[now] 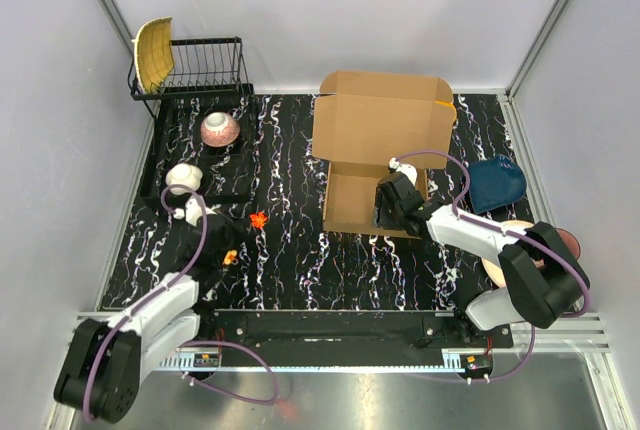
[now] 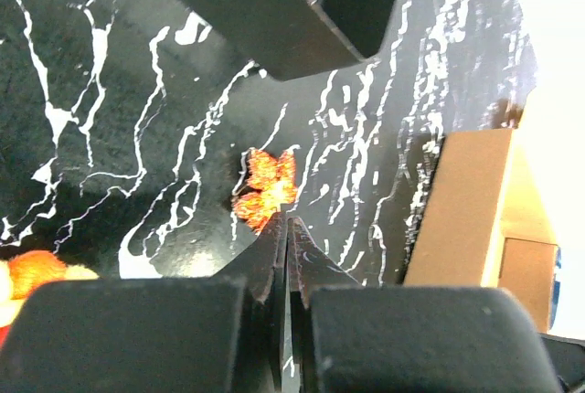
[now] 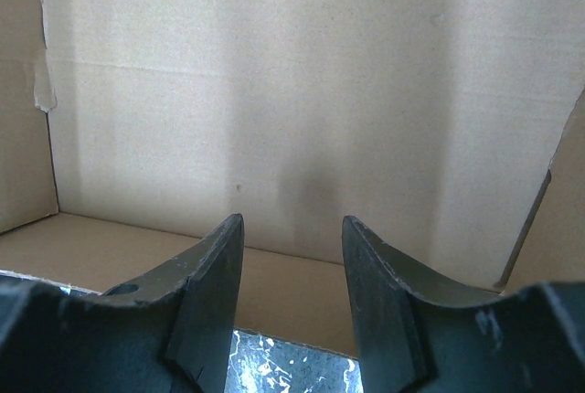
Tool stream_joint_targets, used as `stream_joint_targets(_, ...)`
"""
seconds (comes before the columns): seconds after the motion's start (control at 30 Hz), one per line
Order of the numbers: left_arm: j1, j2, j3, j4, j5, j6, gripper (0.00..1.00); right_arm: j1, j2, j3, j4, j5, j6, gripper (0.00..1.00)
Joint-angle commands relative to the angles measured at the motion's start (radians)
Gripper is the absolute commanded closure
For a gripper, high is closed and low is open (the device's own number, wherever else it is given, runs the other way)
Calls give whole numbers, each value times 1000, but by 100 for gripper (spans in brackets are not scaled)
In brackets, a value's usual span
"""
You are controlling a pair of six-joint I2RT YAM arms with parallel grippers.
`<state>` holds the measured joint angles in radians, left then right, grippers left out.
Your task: Fold the paper box
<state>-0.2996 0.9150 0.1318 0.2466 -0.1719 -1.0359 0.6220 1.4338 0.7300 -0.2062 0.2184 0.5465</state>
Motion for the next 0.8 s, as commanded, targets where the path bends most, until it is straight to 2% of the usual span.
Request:
stream_joint_targets(0.0,5,-97,3,-65,-15,19,97,12,-29,-4,30,2,-7,47)
stream_joint_targets(0.03,5,-93,8,-94,-26,19,75,12,-29,-6,31,-2,-5,47)
stream_joint_targets(0.07,5,-85,11,-93,-25,23,63,12,-24,-4,33,-2,-2,47)
stream_joint_targets(0.1,5,-56,23,-96,-20,30,52,12,-24,-6,34,-4,-2,47)
stream_joint_targets(0.17,5,-21,44,-102,-21,31,41,12,-22,-7,37,-7,0,47)
stream_joint_targets(0.27,5,39,77,-104,-38,49,36,12,-24,-9,36,-8,-3,47)
stream_joint_targets(0.47,5,122,130,-84,-67,102,35,12,-26,-11,41,-11,-8,47)
stream_joint_targets(0.77,7,222,157,3,-23,145,44,12,-21,-23,53,-8,-13,46)
